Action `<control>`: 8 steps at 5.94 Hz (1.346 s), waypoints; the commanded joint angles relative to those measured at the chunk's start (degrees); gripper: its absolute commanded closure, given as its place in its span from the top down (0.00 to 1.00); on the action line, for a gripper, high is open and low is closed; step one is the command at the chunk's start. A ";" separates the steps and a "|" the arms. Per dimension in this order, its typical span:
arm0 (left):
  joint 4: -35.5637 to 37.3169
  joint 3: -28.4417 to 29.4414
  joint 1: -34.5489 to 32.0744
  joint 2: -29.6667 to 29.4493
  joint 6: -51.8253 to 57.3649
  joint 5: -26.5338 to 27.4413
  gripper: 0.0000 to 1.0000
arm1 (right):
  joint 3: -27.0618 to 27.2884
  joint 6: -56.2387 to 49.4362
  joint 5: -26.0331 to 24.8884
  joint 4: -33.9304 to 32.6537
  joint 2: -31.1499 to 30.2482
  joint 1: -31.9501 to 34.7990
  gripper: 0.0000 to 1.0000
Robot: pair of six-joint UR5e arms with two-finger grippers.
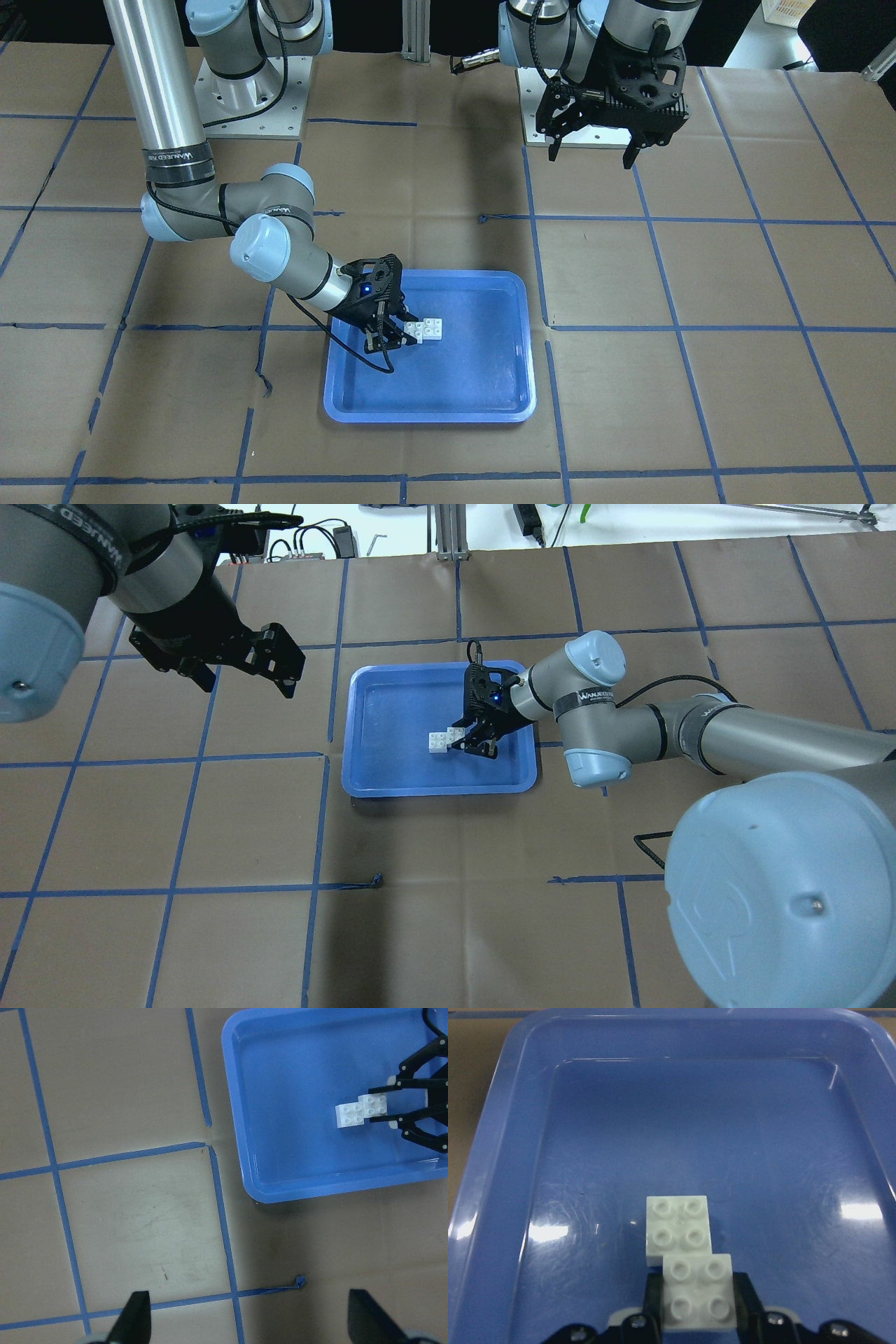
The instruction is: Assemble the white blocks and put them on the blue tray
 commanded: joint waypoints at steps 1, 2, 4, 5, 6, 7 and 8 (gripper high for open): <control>-0.55 -0.34 0.21 1.33 -5.57 0.33 1.00 | 0.00 1.43 0.00 0.12 -0.08 0.02 0.37; -0.46 -1.04 0.39 2.13 -5.78 0.24 1.00 | 0.09 1.53 -0.18 0.30 -0.08 0.02 0.37; -0.46 -1.14 0.39 2.13 -5.52 0.33 1.00 | 0.88 1.53 -0.27 0.21 -0.25 0.02 0.37; -0.46 -1.14 0.39 2.13 -5.43 0.24 1.00 | 0.88 1.53 -0.18 0.12 -0.34 0.02 0.37; -0.03 -1.14 0.39 2.13 -5.35 0.24 1.00 | 0.88 1.53 0.00 0.04 -0.34 0.02 0.37; 0.15 -1.14 0.48 2.13 -5.26 0.15 1.00 | 0.88 1.62 0.09 0.04 -0.34 0.10 0.37; 0.24 -1.14 0.56 2.13 -5.26 0.15 1.00 | 0.88 1.53 0.26 0.04 -0.34 0.10 0.37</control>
